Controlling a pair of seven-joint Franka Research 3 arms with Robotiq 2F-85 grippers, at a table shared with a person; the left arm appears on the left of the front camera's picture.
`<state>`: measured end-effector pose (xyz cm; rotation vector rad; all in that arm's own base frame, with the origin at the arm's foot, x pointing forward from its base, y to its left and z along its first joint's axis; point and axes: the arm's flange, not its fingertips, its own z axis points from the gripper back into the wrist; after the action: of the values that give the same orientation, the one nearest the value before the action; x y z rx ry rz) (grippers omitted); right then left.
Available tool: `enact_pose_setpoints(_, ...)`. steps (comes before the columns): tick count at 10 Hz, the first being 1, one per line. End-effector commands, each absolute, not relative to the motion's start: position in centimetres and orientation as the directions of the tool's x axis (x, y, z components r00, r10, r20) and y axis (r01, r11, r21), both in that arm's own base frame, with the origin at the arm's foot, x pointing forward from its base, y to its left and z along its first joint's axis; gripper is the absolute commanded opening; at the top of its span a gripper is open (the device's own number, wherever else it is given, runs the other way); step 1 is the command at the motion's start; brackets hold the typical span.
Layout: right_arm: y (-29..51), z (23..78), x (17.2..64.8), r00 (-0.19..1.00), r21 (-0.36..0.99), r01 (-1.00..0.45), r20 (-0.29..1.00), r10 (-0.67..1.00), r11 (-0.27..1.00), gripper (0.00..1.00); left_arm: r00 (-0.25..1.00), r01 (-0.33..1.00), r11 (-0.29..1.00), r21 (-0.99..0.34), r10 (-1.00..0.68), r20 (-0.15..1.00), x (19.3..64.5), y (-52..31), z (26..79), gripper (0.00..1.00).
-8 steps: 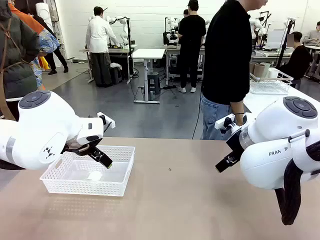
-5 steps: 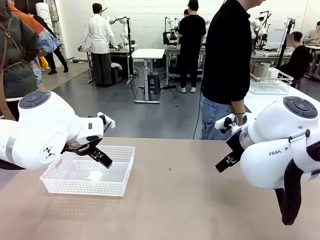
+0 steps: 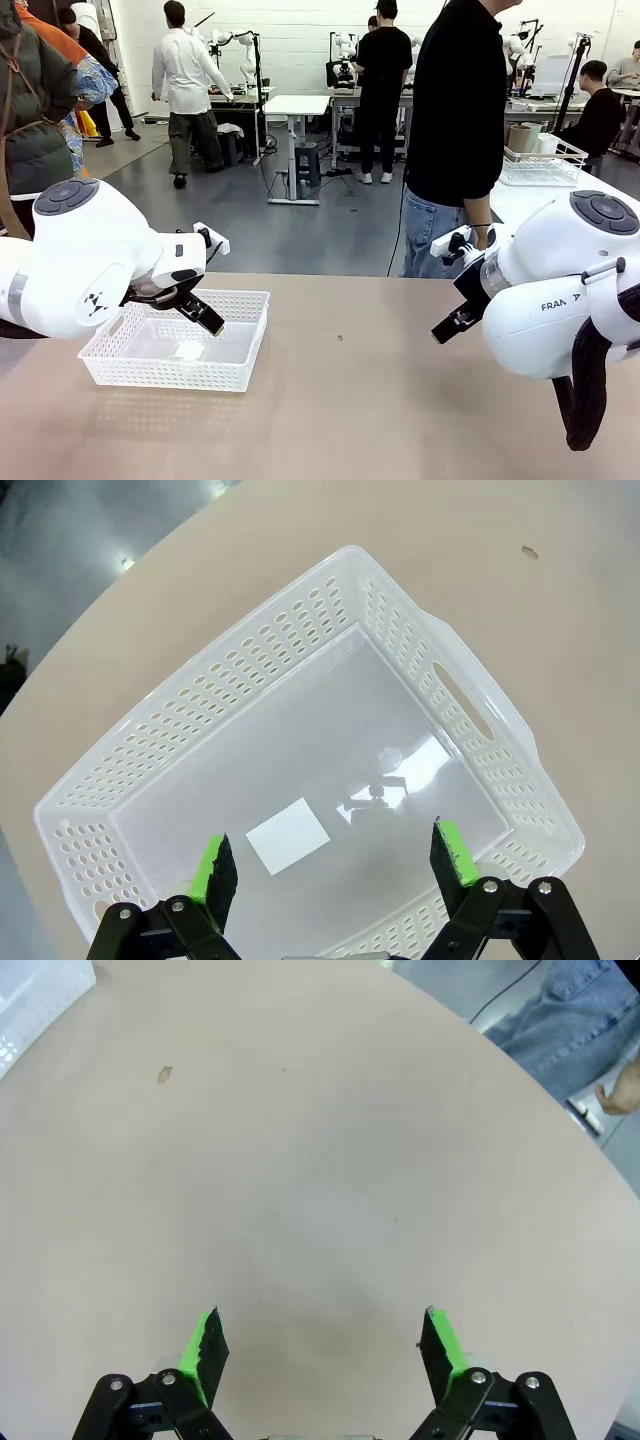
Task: Clean and organize the cups into the basket.
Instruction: Pick up the Organizing basket and move it to the center of the table, then pick up the Reusable plastic cup from the right side of the table and place it inside the Organizing basket.
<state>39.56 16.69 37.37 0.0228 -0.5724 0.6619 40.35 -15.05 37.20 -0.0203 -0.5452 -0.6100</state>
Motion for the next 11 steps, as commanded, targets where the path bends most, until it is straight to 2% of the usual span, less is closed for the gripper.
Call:
enact_pose_setpoints(1,16.7,37.4,39.6,0.641,-0.158,-0.587,0.509,0.574,0.794,1.00,0.684,0.549,0.824,0.139,-0.539,0.492,40.4,-15.0,37.2,1.00)
enact_pose_setpoints(10,16.7,37.4,39.6,0.641,-0.158,-0.587,0.509,0.574,0.794,1.00,0.684,0.549,0.824,0.139,-0.539,0.492,40.3,-15.1,37.2,1.00)
enact_pose_setpoints(11,16.3,39.4,38.0,0.594,-0.231,-0.576,0.541,0.596,0.784,1.00,0.671,0.570,0.800,0.190,-0.586,0.455,39.0,-14.9,39.2,1.00)
